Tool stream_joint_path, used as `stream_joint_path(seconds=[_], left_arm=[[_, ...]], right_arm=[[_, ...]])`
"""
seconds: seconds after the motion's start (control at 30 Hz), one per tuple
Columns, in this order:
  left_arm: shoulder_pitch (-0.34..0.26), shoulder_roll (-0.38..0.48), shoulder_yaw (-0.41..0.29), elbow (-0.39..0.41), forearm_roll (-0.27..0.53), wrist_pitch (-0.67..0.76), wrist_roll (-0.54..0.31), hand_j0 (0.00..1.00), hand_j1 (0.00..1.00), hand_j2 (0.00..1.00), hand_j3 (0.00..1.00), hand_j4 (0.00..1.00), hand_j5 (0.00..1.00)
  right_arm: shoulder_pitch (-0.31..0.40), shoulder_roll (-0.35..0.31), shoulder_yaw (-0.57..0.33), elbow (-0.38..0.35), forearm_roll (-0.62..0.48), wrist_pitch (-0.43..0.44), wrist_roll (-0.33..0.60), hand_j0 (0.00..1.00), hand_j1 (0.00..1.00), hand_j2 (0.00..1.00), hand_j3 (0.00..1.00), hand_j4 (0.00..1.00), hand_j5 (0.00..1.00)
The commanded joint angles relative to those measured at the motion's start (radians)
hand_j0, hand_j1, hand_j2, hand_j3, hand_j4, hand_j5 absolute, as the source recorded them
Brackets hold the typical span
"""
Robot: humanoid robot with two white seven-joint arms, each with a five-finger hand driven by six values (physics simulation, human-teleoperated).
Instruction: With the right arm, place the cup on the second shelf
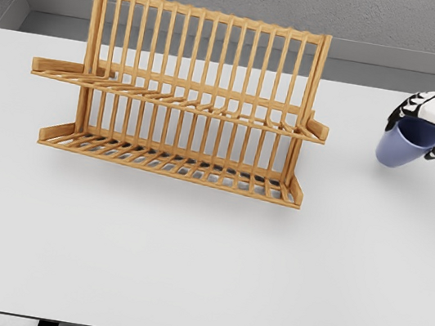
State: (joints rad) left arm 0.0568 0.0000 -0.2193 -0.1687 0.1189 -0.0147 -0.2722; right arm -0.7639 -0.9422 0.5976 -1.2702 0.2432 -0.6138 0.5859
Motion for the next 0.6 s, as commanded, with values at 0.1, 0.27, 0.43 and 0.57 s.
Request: stream_joint_path(seconds=[0.1, 0.27, 0.43, 0.57], left_arm=[[0.000, 0.000, 0.000, 0.000, 0.001, -0.001, -0.001, 1.00, 1.00, 1.00, 1.00, 1.00, 1.00], [0.000, 0.000, 0.000, 0.000, 0.001, -0.001, -0.001, 1.00, 1.00, 1.00, 1.00, 1.00, 1.00], [0.000, 0.000, 0.000, 0.000, 0.001, -0.001, -0.001, 1.00, 1.00, 1.00, 1.00, 1.00, 1.00], [0.000, 0.000, 0.000, 0.000, 0.001, -0.001, -0.001, 1.00, 1.00, 1.00, 1.00, 1.00, 1.00]], right_arm=[[-0.008, 0.000, -0.001, -0.020, -0.005, 0.003, 0.000, 0.61, 0.61, 0.61, 0.61, 0.61, 0.61], [-0.023, 0.000, -0.001, -0.057, -0.007, 0.003, 0.000, 0.61, 0.61, 0.61, 0.61, 0.61, 0.61], [-0.035, 0.000, -0.001, -0.107, -0.005, 0.003, -0.001, 0.60, 0.60, 0.60, 0.60, 0.60, 0.60], [-0.055, 0.002, -0.001, -0.130, -0.004, 0.003, 0.000, 0.60, 0.60, 0.60, 0.60, 0.60, 0.60]])
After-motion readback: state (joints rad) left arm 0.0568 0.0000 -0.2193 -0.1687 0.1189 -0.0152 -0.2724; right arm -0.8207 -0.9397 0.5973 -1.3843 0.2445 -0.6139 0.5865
